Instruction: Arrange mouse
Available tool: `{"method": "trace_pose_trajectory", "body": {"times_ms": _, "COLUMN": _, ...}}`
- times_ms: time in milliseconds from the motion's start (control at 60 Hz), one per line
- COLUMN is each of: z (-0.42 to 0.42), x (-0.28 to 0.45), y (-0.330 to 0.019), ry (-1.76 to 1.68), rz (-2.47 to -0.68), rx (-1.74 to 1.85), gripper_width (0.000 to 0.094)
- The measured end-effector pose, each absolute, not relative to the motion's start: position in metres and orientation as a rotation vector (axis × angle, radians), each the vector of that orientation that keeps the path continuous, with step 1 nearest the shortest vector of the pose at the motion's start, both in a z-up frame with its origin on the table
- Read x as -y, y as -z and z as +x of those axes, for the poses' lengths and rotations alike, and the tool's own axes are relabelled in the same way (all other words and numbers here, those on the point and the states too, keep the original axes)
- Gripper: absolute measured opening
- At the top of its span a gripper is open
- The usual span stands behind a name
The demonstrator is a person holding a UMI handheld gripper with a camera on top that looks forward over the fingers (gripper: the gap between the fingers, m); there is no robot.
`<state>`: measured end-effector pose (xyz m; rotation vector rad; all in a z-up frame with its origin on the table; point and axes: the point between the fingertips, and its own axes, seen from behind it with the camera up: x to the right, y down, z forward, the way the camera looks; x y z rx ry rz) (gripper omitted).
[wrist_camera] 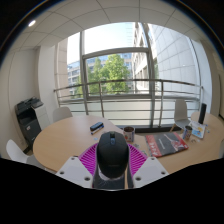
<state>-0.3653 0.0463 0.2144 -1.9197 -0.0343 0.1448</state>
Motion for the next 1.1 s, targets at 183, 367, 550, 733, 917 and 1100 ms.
{"method": "trace_pose_trajectory", "body": {"times_ms": 183, "z": -0.447, "x": -0.064, "y": -0.053, "ry": -0.114, "rz": -2.195, "rx": 0.089, "gripper_width": 0.0392}}
{"method": "trace_pose_trajectory", "body": {"times_ms": 367, "z": -0.460, "x": -0.059, "y": 0.012, "ry": -0.064, "rz": -2.301, "rx": 0.113, "gripper_width": 0.0516}}
{"method": "trace_pose_trajectory", "body": {"times_ms": 550, "z": -0.452, "x": -0.038, "y": -0.040, "ry": -0.010, "rz": -2.260, "rx": 0.094, "gripper_width": 0.0824}}
{"method": "trace_pose_trajectory", "body": {"times_ms": 733, "z": -0.453, "x": 0.017, "y": -0.118, "ry": 0.026, "rz": -2.198, "rx": 0.048, "gripper_width": 0.0849}}
{"method": "trace_pose_trajectory", "body": {"times_ms": 917, "z": -0.458, "x": 0.094, "y": -0.187, "ry": 0.073, "rz": -2.126, "rx": 0.009, "gripper_width": 0.0847}}
{"method": "trace_pose_trajectory", "body": {"times_ms": 1100, "z": -0.468, "x": 0.167, "y": -0.219, "ry": 0.105, "rz": -2.100, "rx": 0.005, "gripper_width": 0.0846}}
